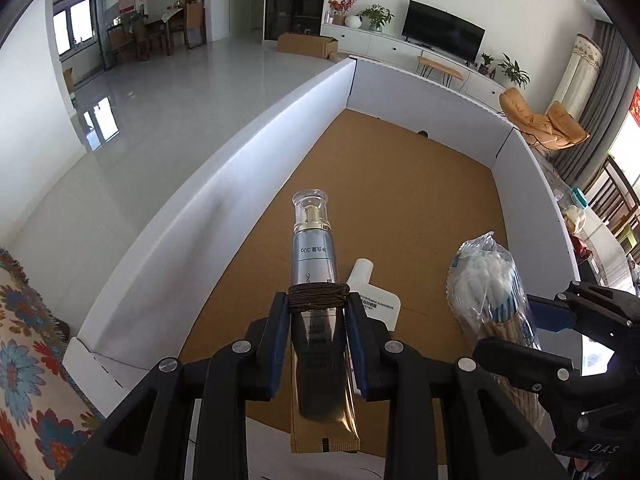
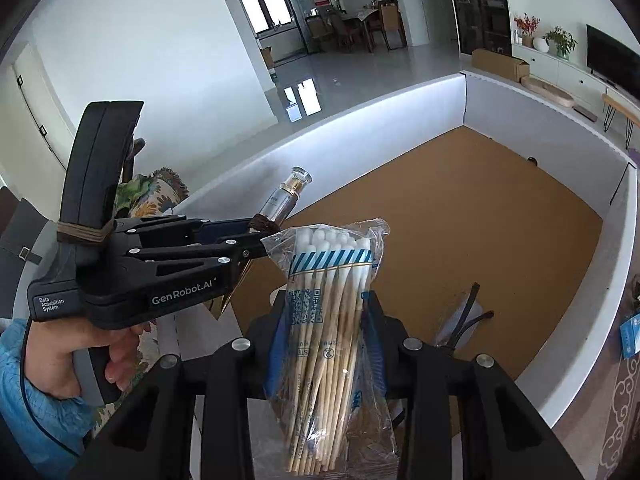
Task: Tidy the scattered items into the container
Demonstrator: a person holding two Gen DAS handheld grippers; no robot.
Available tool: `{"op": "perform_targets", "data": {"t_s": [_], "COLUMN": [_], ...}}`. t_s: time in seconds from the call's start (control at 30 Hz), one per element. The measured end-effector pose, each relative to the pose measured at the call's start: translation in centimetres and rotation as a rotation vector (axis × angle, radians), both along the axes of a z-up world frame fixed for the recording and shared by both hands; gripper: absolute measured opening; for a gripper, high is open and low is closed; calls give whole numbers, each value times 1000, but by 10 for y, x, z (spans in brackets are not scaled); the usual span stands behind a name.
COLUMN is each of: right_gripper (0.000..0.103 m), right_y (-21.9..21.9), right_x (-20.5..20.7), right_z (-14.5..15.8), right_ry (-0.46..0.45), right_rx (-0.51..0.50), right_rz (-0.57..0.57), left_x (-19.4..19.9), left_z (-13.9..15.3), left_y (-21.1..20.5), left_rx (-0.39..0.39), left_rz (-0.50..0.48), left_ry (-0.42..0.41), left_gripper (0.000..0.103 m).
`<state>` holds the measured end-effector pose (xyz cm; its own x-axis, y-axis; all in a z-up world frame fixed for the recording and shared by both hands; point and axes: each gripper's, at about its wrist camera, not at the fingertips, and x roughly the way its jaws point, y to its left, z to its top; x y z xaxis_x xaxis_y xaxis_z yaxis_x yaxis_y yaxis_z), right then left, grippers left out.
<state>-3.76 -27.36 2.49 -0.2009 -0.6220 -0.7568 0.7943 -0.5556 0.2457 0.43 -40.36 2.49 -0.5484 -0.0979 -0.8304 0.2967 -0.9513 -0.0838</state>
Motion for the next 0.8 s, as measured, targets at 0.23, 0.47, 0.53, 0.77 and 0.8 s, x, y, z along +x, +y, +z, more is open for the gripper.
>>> {"op": "perform_targets", "data": {"t_s": [0.23,0.47,0.53,0.77,0.8], "right_gripper": [85,101,101,101,101], "right_y": [38,165,210,364,384], "right_x": [-12,10,18,45,50], "right_z": [19,32,20,-34,-39], "right_ry": [7,209,244,203,191], "right_rx": [-90,-124,-74,129,145], "right_rz": [-84,-301,-378,-667,-709], "left_x": [10,30,30,30,26], "left_z": [14,57,69,57,47], "left_y": [5,65,97,227,245], "left_rx": [-70,-96,-91,4,15], "left_rz": [58,-33,-96,-374,-401], "left_ry": [56,209,243,243,222], "left_gripper": [69,70,72,87,87]}}
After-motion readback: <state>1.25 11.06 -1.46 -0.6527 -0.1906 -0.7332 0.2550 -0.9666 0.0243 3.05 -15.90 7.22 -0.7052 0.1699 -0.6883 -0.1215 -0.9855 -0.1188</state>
